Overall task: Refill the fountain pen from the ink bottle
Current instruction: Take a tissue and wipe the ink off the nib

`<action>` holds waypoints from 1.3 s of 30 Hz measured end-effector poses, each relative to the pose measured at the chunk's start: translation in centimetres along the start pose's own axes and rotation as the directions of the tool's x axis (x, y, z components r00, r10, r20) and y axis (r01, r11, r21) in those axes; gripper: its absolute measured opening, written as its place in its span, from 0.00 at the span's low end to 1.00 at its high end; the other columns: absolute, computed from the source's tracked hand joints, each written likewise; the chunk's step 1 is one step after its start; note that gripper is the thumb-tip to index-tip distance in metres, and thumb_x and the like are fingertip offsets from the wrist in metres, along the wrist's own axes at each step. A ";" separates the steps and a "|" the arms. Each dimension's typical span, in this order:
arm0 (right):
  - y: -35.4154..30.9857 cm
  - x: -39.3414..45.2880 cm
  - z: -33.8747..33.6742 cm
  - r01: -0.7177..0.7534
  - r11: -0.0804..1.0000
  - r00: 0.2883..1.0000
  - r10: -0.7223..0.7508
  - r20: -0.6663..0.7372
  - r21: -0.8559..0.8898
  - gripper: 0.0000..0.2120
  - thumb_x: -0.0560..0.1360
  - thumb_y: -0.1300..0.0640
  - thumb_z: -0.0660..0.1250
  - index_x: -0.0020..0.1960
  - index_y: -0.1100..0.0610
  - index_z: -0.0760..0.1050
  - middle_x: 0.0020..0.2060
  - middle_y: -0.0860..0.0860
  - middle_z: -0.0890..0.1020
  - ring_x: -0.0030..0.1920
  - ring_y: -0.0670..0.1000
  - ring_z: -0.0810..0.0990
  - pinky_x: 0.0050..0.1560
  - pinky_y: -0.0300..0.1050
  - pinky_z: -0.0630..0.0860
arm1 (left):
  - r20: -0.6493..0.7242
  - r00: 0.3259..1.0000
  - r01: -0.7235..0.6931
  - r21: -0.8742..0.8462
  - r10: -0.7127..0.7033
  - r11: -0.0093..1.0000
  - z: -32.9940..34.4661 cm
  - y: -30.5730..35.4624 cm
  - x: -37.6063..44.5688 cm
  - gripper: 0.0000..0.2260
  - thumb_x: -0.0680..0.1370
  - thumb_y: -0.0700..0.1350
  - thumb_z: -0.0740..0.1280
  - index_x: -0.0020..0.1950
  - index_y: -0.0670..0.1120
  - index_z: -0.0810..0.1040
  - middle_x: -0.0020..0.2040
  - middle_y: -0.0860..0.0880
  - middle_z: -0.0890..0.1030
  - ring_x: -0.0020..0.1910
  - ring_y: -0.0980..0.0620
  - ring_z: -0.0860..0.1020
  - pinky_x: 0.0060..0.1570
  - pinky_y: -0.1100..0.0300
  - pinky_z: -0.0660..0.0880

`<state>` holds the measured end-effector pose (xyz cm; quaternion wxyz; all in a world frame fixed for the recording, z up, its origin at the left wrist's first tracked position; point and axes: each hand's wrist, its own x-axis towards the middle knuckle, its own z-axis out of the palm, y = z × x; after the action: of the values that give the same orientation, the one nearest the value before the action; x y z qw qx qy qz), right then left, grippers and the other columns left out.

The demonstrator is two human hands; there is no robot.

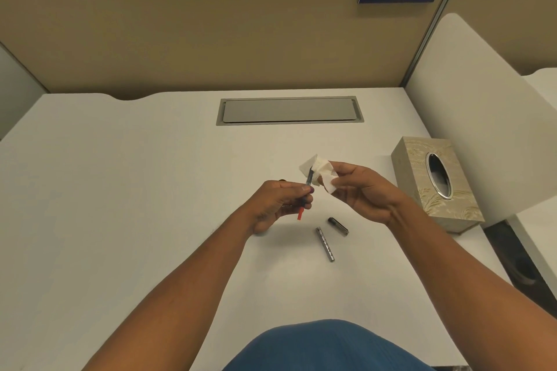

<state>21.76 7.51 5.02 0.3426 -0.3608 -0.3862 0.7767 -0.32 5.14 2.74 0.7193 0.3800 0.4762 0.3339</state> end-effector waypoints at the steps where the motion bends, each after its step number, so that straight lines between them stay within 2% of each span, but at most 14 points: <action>1: 0.2 0.1 0.1 0.011 1.000 1.000 -0.012 -0.018 -0.014 0.18 0.77 0.72 0.61 0.66 0.67 0.75 0.59 0.61 0.82 0.57 0.54 0.81 0.60 0.42 0.77 | 0.004 1.000 -0.001 0.005 0.001 1.000 0.0 0.0 -0.1 0.10 0.78 0.43 0.71 0.56 0.38 0.84 0.45 0.45 0.85 0.45 0.48 0.84 0.54 0.55 0.79; 4: 0.7 0.6 0.5 0.030 0.999 0.990 -0.034 -0.139 -0.031 0.14 0.78 0.68 0.65 0.63 0.67 0.78 0.53 0.59 0.84 0.51 0.53 0.82 0.50 0.38 0.81 | 0.012 1.000 -0.003 0.012 0.003 1.000 0.3 0.1 -0.2 0.08 0.78 0.42 0.71 0.54 0.39 0.85 0.44 0.46 0.85 0.44 0.48 0.83 0.53 0.57 0.80; 7: 1.1 0.7 1.1 0.038 0.986 0.969 -0.077 -0.235 -0.165 0.12 0.78 0.62 0.68 0.60 0.63 0.81 0.42 0.53 0.84 0.40 0.49 0.77 0.40 0.39 0.77 | 0.018 1.000 -0.013 0.015 0.013 1.000 0.4 0.0 -0.2 0.08 0.78 0.42 0.71 0.53 0.39 0.85 0.44 0.45 0.85 0.44 0.48 0.83 0.53 0.57 0.80; 10: 1.5 0.8 1.5 0.031 0.975 0.963 -0.087 -0.255 -0.219 0.12 0.78 0.57 0.68 0.59 0.59 0.82 0.47 0.53 0.84 0.43 0.49 0.78 0.45 0.43 0.72 | 0.023 0.999 -0.024 0.025 0.023 0.999 0.3 0.1 -0.2 0.07 0.78 0.42 0.71 0.52 0.40 0.85 0.43 0.45 0.85 0.43 0.48 0.83 0.51 0.58 0.80; 14: 2.1 1.0 1.9 0.054 0.987 0.974 -0.085 -0.211 -0.151 0.12 0.79 0.57 0.66 0.60 0.61 0.80 0.50 0.53 0.84 0.49 0.50 0.81 0.51 0.46 0.75 | 0.031 0.999 -0.033 0.054 0.031 0.998 0.2 0.2 -0.3 0.06 0.78 0.42 0.71 0.51 0.41 0.85 0.42 0.46 0.85 0.42 0.49 0.83 0.49 0.60 0.80; 19: 2.6 1.5 2.6 0.087 0.986 0.959 -0.122 -0.256 -0.143 0.11 0.79 0.59 0.66 0.58 0.64 0.79 0.44 0.53 0.84 0.42 0.48 0.79 0.43 0.41 0.75 | 0.044 0.999 -0.015 0.049 0.013 0.999 0.0 0.2 -0.5 0.06 0.78 0.42 0.71 0.50 0.42 0.86 0.43 0.46 0.85 0.43 0.49 0.83 0.50 0.58 0.79; 26: 2.3 1.6 2.7 0.134 0.987 0.898 -0.160 -0.411 -0.090 0.06 0.79 0.60 0.67 0.53 0.61 0.80 0.39 0.52 0.82 0.36 0.47 0.78 0.34 0.38 0.75 | 0.051 0.999 -0.014 0.018 0.013 1.000 -0.3 0.2 -0.7 0.08 0.79 0.42 0.69 0.54 0.39 0.84 0.43 0.47 0.85 0.44 0.48 0.83 0.51 0.58 0.79; 31: 2.1 1.5 1.9 0.075 0.973 0.823 -0.183 -0.537 -0.217 0.06 0.75 0.60 0.72 0.50 0.61 0.79 0.40 0.55 0.85 0.36 0.50 0.82 0.34 0.39 0.77 | 0.036 0.999 -0.021 -0.056 0.023 0.998 -0.7 0.3 -0.8 0.09 0.80 0.42 0.67 0.56 0.38 0.82 0.43 0.47 0.84 0.42 0.49 0.82 0.51 0.58 0.78; 35: 2.3 1.5 2.6 0.085 0.948 0.840 -0.234 -0.490 -0.307 0.04 0.75 0.61 0.73 0.48 0.61 0.80 0.38 0.54 0.85 0.36 0.50 0.82 0.36 0.40 0.79 | 0.038 0.999 -0.009 -0.016 0.010 1.000 -0.6 0.4 -0.8 0.09 0.80 0.42 0.67 0.56 0.38 0.83 0.43 0.47 0.85 0.43 0.49 0.83 0.52 0.57 0.79; 39: 2.0 1.5 3.0 0.093 0.981 0.897 -0.157 -0.413 -0.170 0.07 0.78 0.61 0.69 0.54 0.64 0.80 0.40 0.54 0.84 0.39 0.50 0.81 0.39 0.38 0.80 | 0.010 1.000 -0.005 0.019 0.005 1.000 -0.7 0.2 -0.7 0.09 0.80 0.42 0.68 0.55 0.39 0.84 0.43 0.46 0.85 0.42 0.49 0.83 0.53 0.56 0.79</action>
<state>18.04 6.79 4.20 0.4401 -0.5196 -0.3806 0.6257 -1.20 4.77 3.04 0.7172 0.3895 0.4749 0.3293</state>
